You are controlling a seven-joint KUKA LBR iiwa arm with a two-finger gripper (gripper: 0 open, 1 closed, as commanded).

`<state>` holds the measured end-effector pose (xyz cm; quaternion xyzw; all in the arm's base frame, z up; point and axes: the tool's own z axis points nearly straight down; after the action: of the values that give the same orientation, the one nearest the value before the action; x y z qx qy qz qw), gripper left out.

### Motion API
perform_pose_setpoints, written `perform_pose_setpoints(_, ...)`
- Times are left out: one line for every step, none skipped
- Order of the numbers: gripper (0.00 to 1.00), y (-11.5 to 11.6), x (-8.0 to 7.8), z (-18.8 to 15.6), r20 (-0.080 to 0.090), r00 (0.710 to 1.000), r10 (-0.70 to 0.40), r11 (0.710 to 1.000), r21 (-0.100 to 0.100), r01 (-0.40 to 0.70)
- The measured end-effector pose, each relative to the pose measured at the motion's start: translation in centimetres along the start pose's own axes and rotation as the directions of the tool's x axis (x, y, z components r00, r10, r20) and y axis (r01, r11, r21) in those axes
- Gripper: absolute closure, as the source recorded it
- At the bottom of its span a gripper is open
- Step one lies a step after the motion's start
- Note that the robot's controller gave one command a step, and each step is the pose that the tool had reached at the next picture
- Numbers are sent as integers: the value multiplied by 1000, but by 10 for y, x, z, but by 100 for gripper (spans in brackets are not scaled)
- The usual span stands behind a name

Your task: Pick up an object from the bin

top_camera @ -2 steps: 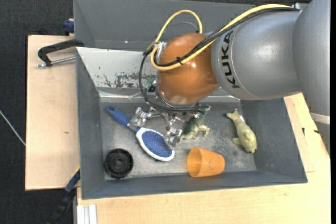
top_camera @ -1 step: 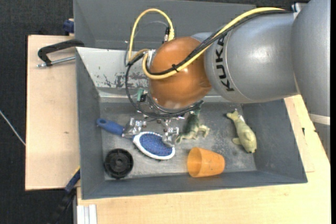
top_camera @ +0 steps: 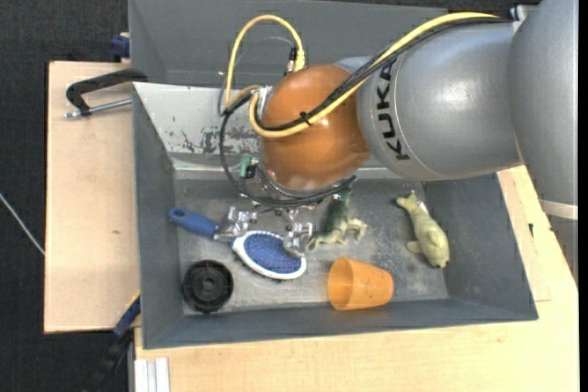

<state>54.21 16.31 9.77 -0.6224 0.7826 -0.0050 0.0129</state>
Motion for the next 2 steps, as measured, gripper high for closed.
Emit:
perform_pose_setpoints(100, 0, -15, -106, -3, 998, -70, 998, -12, 70)
perform_pose_setpoints(0, 2, -13, -101, -7, 998, -69, 997, -22, 69)
